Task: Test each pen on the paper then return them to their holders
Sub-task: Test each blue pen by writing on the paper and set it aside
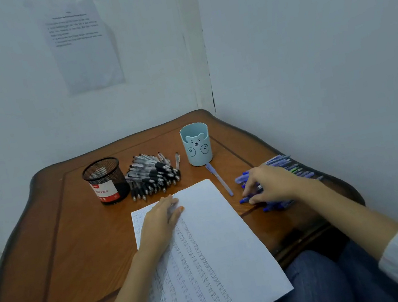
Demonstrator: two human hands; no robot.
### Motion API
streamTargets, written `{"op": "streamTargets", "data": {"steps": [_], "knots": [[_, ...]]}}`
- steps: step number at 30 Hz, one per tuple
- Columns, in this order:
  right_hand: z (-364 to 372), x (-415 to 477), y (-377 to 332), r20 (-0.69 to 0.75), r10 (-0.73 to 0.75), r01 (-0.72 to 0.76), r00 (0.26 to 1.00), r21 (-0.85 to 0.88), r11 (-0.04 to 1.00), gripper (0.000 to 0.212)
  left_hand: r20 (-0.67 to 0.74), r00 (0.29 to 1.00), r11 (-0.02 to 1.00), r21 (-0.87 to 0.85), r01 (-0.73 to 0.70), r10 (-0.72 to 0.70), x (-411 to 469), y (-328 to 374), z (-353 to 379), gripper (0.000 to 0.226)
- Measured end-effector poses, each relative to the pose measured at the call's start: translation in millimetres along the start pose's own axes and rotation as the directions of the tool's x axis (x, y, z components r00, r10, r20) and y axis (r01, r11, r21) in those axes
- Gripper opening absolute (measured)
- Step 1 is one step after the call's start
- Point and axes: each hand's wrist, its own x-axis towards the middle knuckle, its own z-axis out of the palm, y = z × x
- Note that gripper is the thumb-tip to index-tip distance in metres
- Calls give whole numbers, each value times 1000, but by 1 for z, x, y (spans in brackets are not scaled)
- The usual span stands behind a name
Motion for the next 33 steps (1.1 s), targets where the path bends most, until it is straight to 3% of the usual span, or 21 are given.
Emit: {"op": "streamTargets", "data": {"steps": [3,6,9,12,14,18,23,29,31,33], "knots": [[7,-3,-8,-134,-49,53,990,24,998,19,-1,1000,999,-45,31,-31,-1,-1,0,40],[3,-2,-23,-333,-84,180,939,270,946,11,-44,998,998,-52,42,-45,-2,0,-1,36],[-16,4,-41,-565,-12,294,825,410,864,19,-100,994,998,-36,44,-48,-4,2,-3,33],[-31,10,-57,-615,98,354,782,568,743,28,-112,992,998,-43,48,-53,-4,3,-3,32],[-29,15,-62,-602,141,332,786,603,725,27,-112,992,998,-49,50,-56,-4,3,-3,32],[-5,25,-69,-442,168,237,881,720,653,19,-124,991,997,-53,47,-53,-3,1,-2,31],[26,34,-76,-302,192,153,934,822,549,8,-130,990,997,-67,38,-47,-1,-3,-1,31],[30,43,-84,-233,189,123,954,878,463,30,-2,1000,999,-44,-1,1,6,-19,-11,32],[30,48,-85,-169,251,91,953,951,295,39,38,999,998,-54,-30,32,8,-26,-17,32],[26,53,-85,-5,322,25,947,998,-59,30,69,995,995,-71,-67,71,9,-31,-21,32]]}}
